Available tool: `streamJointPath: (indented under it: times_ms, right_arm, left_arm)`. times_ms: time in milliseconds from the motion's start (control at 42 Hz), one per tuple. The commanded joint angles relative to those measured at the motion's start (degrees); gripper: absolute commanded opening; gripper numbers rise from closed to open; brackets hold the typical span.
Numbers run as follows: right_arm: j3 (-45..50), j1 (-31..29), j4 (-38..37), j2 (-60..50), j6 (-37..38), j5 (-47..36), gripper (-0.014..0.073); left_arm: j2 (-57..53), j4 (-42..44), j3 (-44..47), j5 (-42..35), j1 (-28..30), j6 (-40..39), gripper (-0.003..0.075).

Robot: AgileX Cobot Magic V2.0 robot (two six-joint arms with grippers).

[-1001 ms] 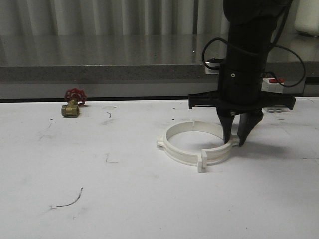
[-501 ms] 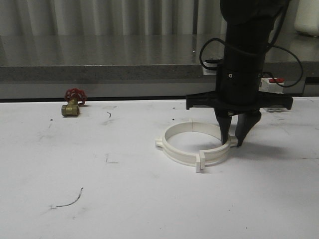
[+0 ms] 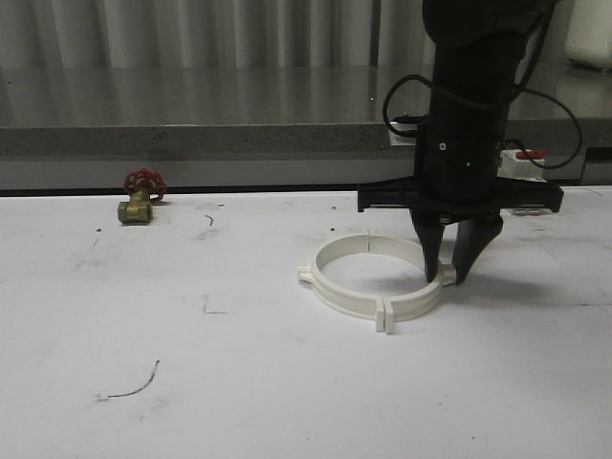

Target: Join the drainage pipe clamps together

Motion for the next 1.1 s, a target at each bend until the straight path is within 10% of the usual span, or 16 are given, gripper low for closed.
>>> streamJointPath:
  times_ms: [0, 405, 572, 882, 1073]
  right_arm:
    - [-1.5, 0.0, 0.0, -3.3, -0.2, -1.2, 0.0230]
    - [-1.5, 0.0, -0.1, -4.3, -0.2, -2.2, 0.0234]
    - [-1.5, -0.8, -0.1, -9.8, -2.6, -3.1, 0.0386]
    - [6.8, -6.3, 9.1, -29.7, -32.7, -6.1, 0.0404]
    - [22.3, -11.2, 9.1, -46.6, -35.6, -17.1, 0.0404]
  left_arm:
    - [-0.3, -0.1, -1.5, -4.0, 0.2, 0.0, 0.0260]
    - [-0.3, -0.1, -1.5, -4.0, 0.2, 0.0, 0.0260]
    - [-0.3, -0.1, -1.5, -4.0, 0.2, 0.0, 0.0260]
    - [-0.3, -0.1, -1.5, -4.0, 0.2, 0.0, 0.0260]
    - [-0.3, -0.1, -1.5, -4.0, 0.2, 0.0, 0.0260]
